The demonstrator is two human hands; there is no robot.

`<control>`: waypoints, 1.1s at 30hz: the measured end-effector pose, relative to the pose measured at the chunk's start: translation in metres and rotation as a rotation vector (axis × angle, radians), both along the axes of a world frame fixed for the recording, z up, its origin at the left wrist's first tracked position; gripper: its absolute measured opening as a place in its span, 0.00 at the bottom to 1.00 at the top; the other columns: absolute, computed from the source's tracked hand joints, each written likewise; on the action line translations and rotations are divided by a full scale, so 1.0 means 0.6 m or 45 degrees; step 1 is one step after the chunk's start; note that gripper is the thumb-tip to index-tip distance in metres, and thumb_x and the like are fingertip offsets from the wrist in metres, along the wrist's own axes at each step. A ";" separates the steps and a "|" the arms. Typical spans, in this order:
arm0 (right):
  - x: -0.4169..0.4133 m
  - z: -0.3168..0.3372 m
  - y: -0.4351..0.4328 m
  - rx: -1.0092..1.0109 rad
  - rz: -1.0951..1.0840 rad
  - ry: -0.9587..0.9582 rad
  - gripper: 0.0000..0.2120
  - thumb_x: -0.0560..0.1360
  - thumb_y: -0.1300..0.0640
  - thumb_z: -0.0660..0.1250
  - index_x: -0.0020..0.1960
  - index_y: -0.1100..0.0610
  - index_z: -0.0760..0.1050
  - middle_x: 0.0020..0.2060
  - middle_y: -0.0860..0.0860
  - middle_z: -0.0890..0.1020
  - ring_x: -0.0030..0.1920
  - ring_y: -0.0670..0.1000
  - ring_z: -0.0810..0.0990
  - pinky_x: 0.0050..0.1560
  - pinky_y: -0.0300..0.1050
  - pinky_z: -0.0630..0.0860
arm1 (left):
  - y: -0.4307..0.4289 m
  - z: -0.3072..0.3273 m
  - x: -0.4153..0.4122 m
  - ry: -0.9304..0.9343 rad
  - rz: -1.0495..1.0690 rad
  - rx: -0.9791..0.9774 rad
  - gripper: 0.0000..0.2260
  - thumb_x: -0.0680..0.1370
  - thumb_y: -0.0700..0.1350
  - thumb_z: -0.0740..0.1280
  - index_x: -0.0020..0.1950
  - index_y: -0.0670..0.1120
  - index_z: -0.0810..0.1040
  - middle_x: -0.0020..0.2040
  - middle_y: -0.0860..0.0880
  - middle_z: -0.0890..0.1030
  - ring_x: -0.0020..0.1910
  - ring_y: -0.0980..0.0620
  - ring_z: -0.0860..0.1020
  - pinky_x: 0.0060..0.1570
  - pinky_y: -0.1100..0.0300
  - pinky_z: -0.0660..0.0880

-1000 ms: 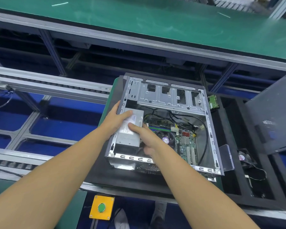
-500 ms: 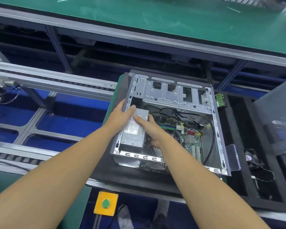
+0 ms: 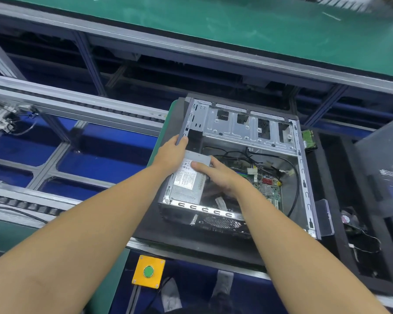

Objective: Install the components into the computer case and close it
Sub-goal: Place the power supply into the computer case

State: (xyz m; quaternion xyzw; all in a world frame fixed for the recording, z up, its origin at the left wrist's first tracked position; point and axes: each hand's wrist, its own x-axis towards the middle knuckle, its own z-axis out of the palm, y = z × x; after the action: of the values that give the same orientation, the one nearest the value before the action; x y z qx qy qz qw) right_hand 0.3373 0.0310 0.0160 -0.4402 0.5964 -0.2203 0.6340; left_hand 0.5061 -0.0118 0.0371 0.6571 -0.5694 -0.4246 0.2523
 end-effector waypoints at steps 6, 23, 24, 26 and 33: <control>0.018 0.008 0.000 0.004 0.062 0.084 0.29 0.64 0.25 0.71 0.59 0.35 0.70 0.51 0.42 0.86 0.53 0.48 0.83 0.46 0.47 0.76 | 0.003 0.004 -0.002 -0.016 -0.009 -0.001 0.20 0.82 0.57 0.52 0.71 0.53 0.71 0.66 0.47 0.75 0.64 0.46 0.72 0.62 0.52 0.66; 0.005 -0.009 -0.016 -0.229 0.065 0.166 0.21 0.79 0.34 0.63 0.54 0.51 0.80 0.49 0.48 0.87 0.53 0.50 0.84 0.54 0.48 0.74 | 0.004 0.009 0.000 -0.010 -0.023 0.008 0.20 0.83 0.58 0.52 0.69 0.53 0.72 0.60 0.47 0.78 0.60 0.45 0.75 0.64 0.46 0.70; 0.006 -0.011 -0.016 -0.230 0.064 0.169 0.22 0.78 0.32 0.63 0.54 0.50 0.80 0.48 0.48 0.87 0.52 0.49 0.85 0.52 0.47 0.73 | 0.004 0.009 0.000 -0.011 -0.023 0.009 0.19 0.83 0.58 0.52 0.67 0.53 0.73 0.58 0.47 0.78 0.58 0.46 0.76 0.63 0.47 0.71; 0.011 -0.016 -0.014 -0.212 0.059 0.145 0.25 0.74 0.29 0.65 0.55 0.50 0.79 0.50 0.49 0.87 0.54 0.51 0.84 0.55 0.50 0.75 | 0.004 0.009 0.000 -0.005 -0.017 -0.005 0.19 0.83 0.58 0.52 0.67 0.53 0.73 0.59 0.49 0.78 0.57 0.47 0.75 0.63 0.48 0.70; 0.024 -0.014 -0.014 -0.211 0.017 0.060 0.14 0.76 0.34 0.67 0.48 0.42 0.84 0.46 0.48 0.88 0.47 0.46 0.87 0.56 0.51 0.76 | 0.011 0.004 0.006 -0.053 -0.014 0.079 0.24 0.82 0.61 0.52 0.71 0.48 0.68 0.59 0.48 0.77 0.55 0.48 0.75 0.54 0.53 0.70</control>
State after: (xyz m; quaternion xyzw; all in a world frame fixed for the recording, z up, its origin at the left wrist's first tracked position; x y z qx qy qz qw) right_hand 0.3515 0.0226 0.0077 -0.5004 0.5879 -0.2541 0.5826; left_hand 0.5099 -0.0054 0.0397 0.6703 -0.5646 -0.4297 0.2174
